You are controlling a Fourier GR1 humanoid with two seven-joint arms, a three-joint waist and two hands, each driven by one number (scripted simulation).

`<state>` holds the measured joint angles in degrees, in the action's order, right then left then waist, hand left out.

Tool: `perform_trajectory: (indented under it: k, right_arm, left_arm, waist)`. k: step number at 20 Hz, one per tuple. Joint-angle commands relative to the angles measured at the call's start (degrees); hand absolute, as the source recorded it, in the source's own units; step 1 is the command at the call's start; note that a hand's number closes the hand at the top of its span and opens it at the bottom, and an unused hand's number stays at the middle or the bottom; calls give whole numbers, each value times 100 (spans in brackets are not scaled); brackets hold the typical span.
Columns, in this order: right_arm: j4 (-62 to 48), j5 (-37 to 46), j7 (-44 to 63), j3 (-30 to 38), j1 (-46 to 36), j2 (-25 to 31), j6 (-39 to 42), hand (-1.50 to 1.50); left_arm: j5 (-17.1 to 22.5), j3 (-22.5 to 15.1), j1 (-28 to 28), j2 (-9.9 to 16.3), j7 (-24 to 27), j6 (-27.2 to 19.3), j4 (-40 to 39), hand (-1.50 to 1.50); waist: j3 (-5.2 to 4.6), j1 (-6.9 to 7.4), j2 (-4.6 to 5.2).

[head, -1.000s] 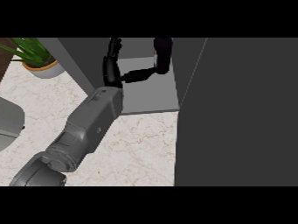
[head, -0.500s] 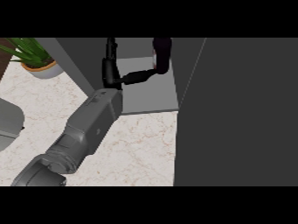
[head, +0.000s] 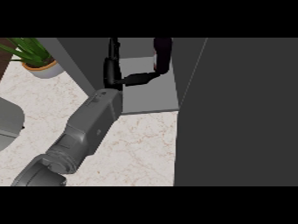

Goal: Pick up the wine, place it into the cabinet and close the cabinet

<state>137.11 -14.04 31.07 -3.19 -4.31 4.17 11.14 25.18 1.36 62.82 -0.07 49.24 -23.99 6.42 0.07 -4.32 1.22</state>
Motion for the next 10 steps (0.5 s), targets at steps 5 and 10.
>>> perform_trajectory:
  k: [5,10]
  right_arm:
    - [291,-124,62,-13,64,20,25,-150]
    - [488,-90,425,-166,-170,-22,-238,-150]
  left_arm:
    - [-13,2,-82,76,-145,519,-72,-150]
    - [294,39,-425,7,153,740,23,-150]
  waist:
    - [-14,109,-12]
    - [-20,46,-27]
